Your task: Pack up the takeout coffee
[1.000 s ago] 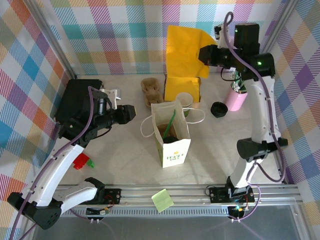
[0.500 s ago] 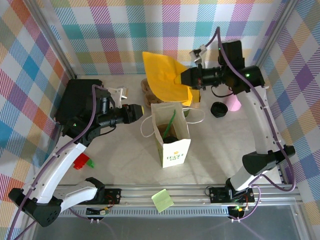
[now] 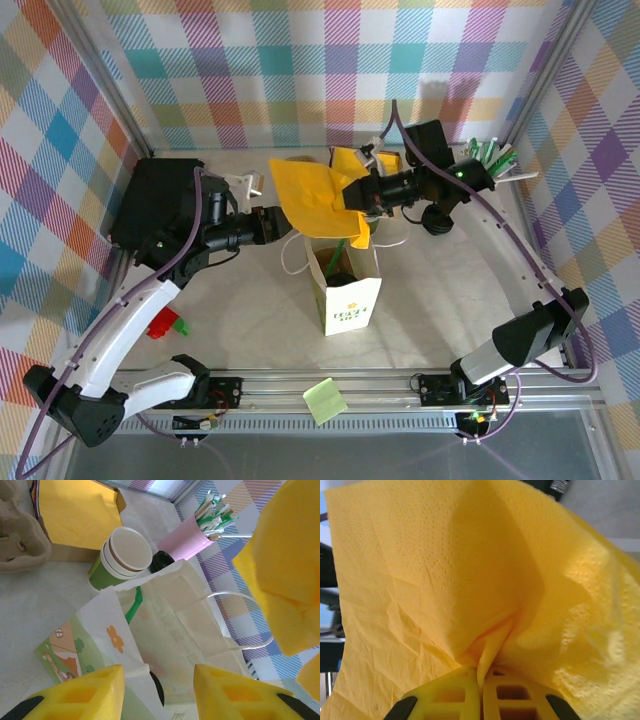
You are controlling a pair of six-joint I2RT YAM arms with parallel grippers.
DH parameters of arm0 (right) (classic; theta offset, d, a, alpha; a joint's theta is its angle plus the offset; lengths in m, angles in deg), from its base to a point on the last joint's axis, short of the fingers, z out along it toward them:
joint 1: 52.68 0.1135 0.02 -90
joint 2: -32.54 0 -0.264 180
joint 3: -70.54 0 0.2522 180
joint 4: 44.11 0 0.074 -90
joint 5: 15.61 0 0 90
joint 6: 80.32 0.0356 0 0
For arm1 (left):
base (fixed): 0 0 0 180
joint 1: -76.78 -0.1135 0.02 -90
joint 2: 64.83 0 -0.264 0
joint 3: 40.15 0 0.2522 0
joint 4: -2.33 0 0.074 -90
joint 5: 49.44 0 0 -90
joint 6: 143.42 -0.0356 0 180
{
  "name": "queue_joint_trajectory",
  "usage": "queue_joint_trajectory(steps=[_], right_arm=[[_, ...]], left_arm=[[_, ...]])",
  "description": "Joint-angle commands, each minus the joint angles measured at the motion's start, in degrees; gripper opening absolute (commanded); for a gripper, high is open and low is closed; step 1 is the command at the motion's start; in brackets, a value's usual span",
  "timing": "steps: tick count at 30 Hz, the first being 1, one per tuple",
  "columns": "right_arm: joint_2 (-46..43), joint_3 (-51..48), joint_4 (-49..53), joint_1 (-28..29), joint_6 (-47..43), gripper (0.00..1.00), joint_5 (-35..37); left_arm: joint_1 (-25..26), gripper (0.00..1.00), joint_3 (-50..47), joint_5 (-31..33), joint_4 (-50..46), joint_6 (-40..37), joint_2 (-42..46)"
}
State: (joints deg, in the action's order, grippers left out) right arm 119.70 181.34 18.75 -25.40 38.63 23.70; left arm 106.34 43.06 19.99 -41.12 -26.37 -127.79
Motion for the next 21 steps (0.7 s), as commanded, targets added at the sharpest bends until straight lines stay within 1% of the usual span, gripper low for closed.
queue_joint_trajectory(steps=[1, 4, 11, 17, 21], right_arm=[[-0.8, -1.0, 2.1, 1.6, -3.1, 0.00, 4.9], [0.1, -0.8, 6.1, 3.6, -5.5, 0.00, 11.1], [2.7, 0.5, 13.6, 8.5, -7.7, 0.00, 26.3], [6.0, 2.9, 18.4, 11.6, -7.3, 0.00, 36.7], [9.0, 5.4, 22.0, 13.6, -6.7, 0.00, 42.4]], left_arm=[[0.8, 0.41, -0.9, -1.6, 2.5, 0.9, -0.6], [0.8, 0.40, -1.1, -1.7, 2.5, 0.9, -1.7], [1.1, 0.40, -1.7, -1.1, 2.9, 1.1, -3.2], [1.5, 0.40, -1.6, -1.0, 3.1, 1.2, -4.4], [1.8, 0.40, -1.6, -0.9, 3.1, 1.3, -4.9]])
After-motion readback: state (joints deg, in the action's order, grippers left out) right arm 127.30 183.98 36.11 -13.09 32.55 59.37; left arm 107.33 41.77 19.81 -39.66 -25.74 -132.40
